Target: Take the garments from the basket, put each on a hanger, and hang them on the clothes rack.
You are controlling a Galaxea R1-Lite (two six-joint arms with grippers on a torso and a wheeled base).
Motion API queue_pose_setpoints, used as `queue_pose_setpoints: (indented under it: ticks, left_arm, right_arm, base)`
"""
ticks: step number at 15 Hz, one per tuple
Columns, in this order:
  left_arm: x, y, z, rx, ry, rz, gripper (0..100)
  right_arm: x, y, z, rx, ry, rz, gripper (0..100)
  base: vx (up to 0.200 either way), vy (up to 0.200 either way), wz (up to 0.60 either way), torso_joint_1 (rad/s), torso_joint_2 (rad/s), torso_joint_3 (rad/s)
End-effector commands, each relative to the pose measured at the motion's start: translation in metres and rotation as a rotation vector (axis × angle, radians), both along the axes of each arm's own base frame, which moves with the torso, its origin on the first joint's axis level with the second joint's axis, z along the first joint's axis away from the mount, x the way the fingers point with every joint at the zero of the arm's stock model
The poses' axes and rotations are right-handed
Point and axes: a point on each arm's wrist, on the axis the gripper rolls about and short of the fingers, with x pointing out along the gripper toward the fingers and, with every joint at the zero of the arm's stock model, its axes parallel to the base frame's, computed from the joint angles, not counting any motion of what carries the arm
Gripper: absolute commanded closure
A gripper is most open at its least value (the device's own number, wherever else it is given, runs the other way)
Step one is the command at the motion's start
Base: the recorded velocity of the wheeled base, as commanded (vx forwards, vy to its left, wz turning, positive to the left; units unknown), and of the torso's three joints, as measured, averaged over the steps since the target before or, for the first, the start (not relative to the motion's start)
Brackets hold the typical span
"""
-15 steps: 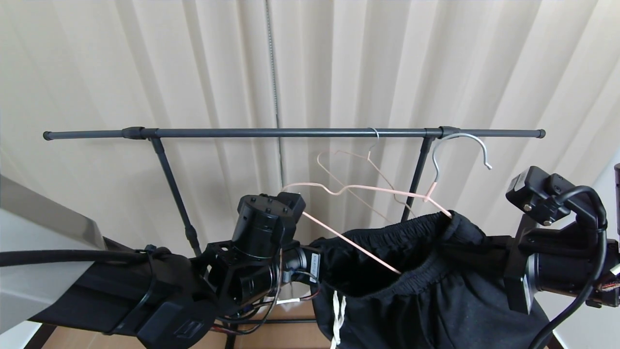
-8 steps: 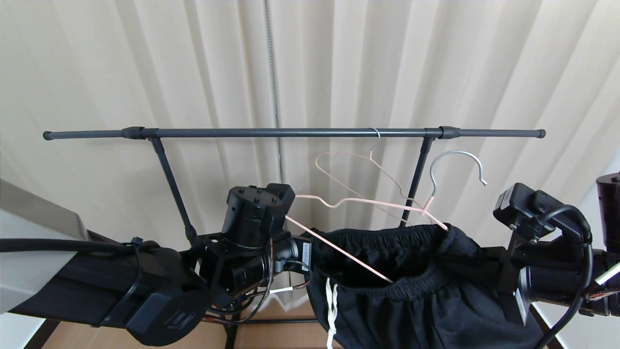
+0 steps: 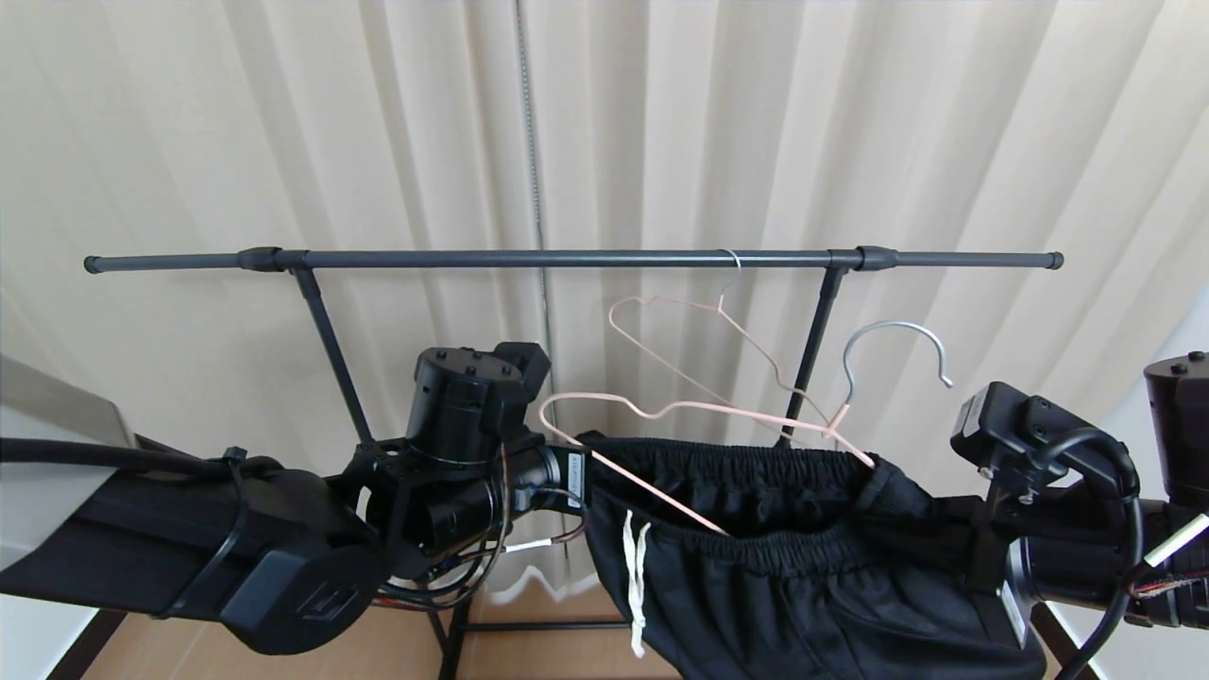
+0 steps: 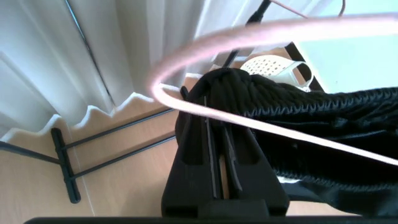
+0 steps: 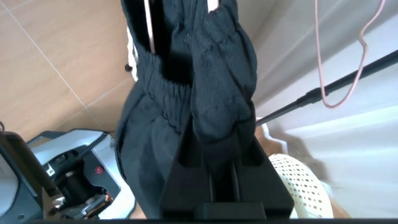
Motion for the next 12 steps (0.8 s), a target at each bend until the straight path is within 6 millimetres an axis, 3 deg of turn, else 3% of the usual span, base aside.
queue_pose_setpoints:
  ticks: [1, 12]
  left_arm:
    - [0.003, 0.006, 0.003, -0.005, -0.007, 0.020, 100]
    - [0.018, 0.028, 0.006, 0.002, -0.023, 0.093, 100]
  right_arm:
    - [0.001, -0.006, -0.002, -0.014, -0.004, -0.017, 100]
    - [0.000, -0.020, -0.014, -0.152, -0.050, 0.024, 100]
  base:
    - [0.000, 0.000, 0.00, 0.000, 0.00, 0.000]
    - [0.000, 0.000, 0.00, 0.000, 0.00, 0.000]
